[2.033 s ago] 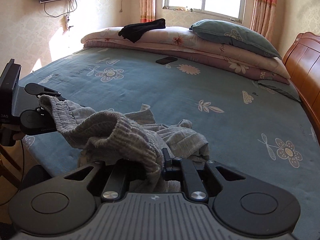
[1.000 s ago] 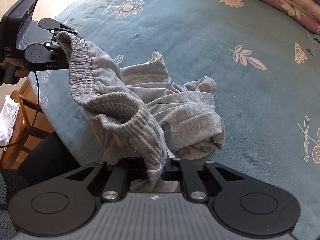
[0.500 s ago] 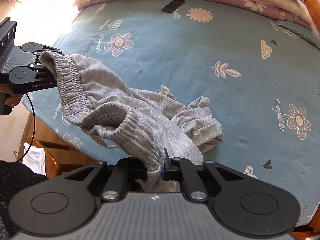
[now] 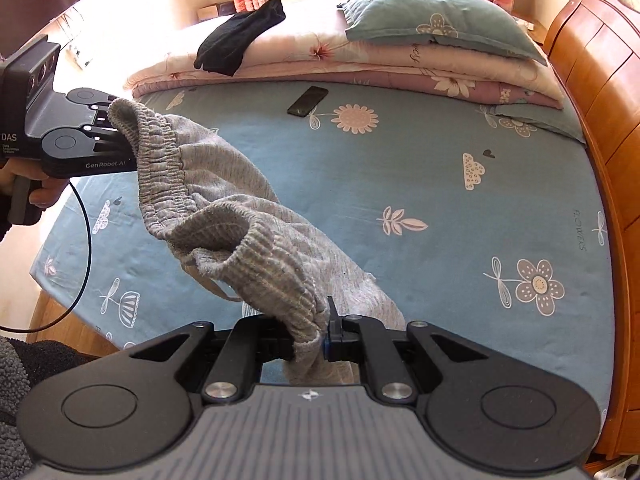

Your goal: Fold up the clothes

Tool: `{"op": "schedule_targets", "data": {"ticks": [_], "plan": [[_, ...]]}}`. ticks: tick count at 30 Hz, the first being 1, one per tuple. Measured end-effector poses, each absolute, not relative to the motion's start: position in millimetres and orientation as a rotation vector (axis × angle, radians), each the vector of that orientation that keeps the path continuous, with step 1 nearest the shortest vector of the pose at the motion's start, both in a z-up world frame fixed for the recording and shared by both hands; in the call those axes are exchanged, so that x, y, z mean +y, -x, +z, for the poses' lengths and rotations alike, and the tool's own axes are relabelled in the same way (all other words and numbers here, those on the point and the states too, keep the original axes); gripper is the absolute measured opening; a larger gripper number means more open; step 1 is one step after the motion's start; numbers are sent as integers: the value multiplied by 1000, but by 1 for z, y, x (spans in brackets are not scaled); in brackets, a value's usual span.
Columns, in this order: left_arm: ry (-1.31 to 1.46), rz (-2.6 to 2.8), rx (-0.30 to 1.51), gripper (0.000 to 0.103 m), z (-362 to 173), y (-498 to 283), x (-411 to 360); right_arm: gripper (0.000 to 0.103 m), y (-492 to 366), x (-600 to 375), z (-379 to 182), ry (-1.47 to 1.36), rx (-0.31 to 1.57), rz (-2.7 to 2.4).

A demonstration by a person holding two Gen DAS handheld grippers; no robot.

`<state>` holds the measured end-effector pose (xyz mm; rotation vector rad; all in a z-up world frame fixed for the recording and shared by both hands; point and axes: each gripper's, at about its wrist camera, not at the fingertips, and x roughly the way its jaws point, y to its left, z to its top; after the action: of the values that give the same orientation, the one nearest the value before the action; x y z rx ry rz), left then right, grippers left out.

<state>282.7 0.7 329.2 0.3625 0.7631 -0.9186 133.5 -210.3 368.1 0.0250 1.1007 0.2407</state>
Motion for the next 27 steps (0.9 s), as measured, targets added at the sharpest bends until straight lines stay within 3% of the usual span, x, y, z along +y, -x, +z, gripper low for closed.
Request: {"op": "schedule_targets", "data": {"ticks": [12, 27], "plan": [[-444, -988, 620, 5, 393, -291, 3, 13, -128, -176, 419, 13, 1078, 229], [-377, -883, 242, 5, 516, -286, 45, 13, -96, -120, 539, 111, 756, 252]]}}
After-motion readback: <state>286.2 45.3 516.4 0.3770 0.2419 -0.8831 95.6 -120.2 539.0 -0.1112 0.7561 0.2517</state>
